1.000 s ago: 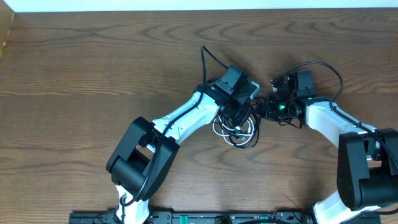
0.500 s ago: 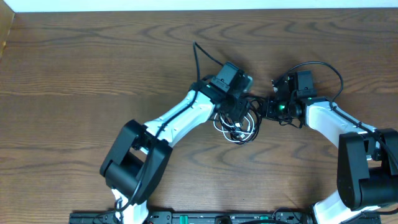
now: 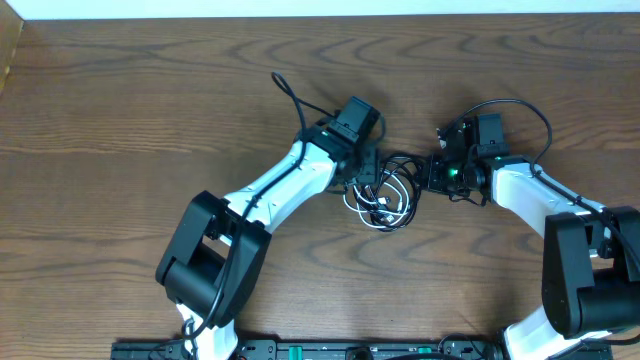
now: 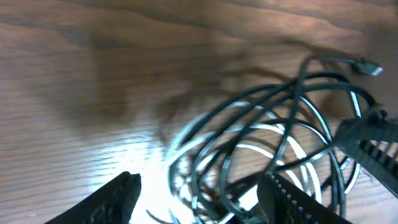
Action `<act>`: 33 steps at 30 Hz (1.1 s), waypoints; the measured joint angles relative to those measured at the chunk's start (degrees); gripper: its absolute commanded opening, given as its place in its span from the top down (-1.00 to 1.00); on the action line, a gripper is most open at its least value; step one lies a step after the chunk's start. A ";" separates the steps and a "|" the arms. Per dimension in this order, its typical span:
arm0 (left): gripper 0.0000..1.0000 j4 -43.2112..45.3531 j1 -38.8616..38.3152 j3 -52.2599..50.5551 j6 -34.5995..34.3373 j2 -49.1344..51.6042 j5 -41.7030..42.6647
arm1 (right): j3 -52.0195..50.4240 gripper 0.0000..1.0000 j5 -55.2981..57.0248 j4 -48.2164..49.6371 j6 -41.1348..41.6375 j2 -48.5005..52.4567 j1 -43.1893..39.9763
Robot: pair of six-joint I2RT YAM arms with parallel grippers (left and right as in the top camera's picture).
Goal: Untangle cables
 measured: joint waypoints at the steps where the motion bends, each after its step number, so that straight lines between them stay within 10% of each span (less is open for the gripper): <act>1: -0.30 0.07 -0.31 -0.07 -0.35 0.02 0.00 | 0.00 0.98 0.00 -0.02 0.00 0.00 0.04; 15: -0.04 -0.66 -0.87 -0.42 -2.25 4.94 -0.28 | 0.00 0.98 0.04 0.00 0.00 0.00 0.79; 20: 0.85 -2.73 -0.87 -0.42 -2.73 4.94 -2.12 | 0.00 0.98 0.02 0.00 -0.02 0.00 0.81; 33: 0.85 -4.96 0.94 -0.42 4.37 2.67 -2.95 | 0.00 0.74 -3.10 -1.55 -7.21 -1.88 -1.16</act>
